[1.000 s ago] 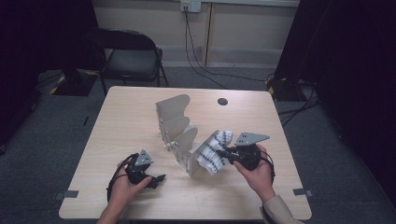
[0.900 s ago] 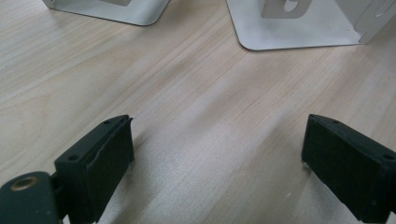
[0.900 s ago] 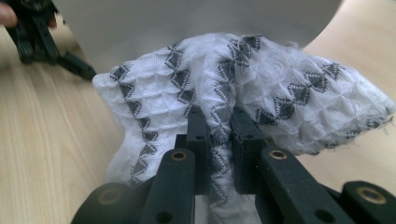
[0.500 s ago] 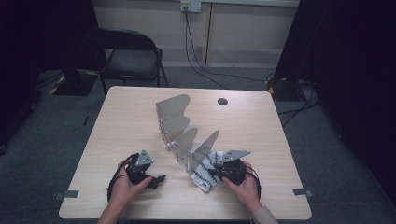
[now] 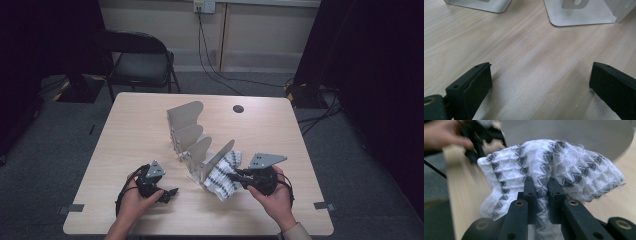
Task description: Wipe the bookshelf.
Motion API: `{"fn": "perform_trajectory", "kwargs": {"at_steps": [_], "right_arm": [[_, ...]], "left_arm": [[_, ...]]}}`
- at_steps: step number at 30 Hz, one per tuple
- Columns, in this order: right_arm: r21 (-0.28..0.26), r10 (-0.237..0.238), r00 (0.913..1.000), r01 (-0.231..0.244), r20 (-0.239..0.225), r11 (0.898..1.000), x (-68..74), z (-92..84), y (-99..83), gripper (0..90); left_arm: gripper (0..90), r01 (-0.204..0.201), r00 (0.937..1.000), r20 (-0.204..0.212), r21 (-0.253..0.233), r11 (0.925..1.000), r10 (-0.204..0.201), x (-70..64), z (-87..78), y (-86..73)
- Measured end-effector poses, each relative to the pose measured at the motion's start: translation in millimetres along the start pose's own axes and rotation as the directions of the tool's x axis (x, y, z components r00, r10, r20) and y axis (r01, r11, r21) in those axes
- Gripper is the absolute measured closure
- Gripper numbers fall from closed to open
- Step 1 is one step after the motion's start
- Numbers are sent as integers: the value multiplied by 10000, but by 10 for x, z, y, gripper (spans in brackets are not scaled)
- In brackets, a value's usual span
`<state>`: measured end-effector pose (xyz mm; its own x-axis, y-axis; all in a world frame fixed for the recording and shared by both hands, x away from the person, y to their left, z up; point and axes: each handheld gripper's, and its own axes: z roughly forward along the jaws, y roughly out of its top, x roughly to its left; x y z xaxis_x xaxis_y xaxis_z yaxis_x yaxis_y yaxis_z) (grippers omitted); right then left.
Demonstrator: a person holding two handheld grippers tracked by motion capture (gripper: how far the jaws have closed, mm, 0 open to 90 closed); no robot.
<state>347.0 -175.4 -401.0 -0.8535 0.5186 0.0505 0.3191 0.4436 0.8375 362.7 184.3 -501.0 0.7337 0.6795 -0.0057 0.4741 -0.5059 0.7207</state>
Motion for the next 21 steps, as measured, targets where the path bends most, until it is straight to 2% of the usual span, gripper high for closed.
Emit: {"fn": "perform_trajectory", "kwargs": {"at_steps": [3, 7, 12, 17, 21], "right_arm": [[-444, -46, 9998, 38, -192, 9990, 64, -60, 174, 802], [-250, -41, 9995, 33, -319, 9997, 121, 73, 208, 800], [255, 280, 9980, -266, -571, 9993, 148, 282, 24, 799], [1003, 393, 9980, -342, -498, 9944, 122, 459, -213, 796], [1315, 642, 9968, -575, -472, 9896, 93, 594, -363, 793]], "left_arm": [[37, 11, 10000, -13, 3, 10000, -11, -5, 1, 0], [32, -6, 10000, 12, 42, 10000, 6, -10, 1, 1], [25, 43, 10000, 14, 21, 10000, -43, -17, 8, 3], [17, -21, 10000, 1, 78, 10000, 21, -16, 9, 7], [11, -18, 10000, -14, 83, 10000, 19, -19, 13, 9]]}}
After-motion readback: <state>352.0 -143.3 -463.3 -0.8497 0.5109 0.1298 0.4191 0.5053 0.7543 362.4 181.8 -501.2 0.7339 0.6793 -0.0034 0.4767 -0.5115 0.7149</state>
